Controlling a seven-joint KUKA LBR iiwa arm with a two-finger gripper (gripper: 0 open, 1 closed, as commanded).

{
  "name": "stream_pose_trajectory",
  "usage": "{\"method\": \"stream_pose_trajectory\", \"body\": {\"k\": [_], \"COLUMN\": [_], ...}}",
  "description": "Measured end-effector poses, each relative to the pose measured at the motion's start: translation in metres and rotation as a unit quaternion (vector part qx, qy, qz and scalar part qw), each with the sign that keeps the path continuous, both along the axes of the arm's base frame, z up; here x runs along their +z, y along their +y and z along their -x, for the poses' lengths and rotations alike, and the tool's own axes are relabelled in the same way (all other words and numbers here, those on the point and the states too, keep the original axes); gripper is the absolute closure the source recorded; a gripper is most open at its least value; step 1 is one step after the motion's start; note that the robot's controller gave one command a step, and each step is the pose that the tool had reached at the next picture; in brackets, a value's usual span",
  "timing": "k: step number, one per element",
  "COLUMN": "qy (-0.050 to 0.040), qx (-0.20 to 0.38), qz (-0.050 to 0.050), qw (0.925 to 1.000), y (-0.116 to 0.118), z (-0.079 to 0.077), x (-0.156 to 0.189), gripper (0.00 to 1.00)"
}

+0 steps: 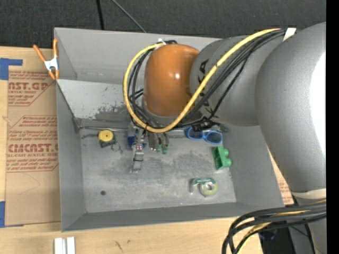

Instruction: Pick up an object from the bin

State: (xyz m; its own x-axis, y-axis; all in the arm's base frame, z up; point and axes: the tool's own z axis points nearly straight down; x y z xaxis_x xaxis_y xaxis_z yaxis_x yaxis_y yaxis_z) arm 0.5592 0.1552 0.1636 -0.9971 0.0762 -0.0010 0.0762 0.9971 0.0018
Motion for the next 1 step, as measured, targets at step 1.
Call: {"method": "stream_pose_trajectory", "body": {"k": [1], "qy": [0.0011], "qx": [0.009], "qz": [0.002], "qw": [1.0000], "y": [-0.0320], "z": [-0.0194], "x": [-0.0376], "gripper": [0.00]}}
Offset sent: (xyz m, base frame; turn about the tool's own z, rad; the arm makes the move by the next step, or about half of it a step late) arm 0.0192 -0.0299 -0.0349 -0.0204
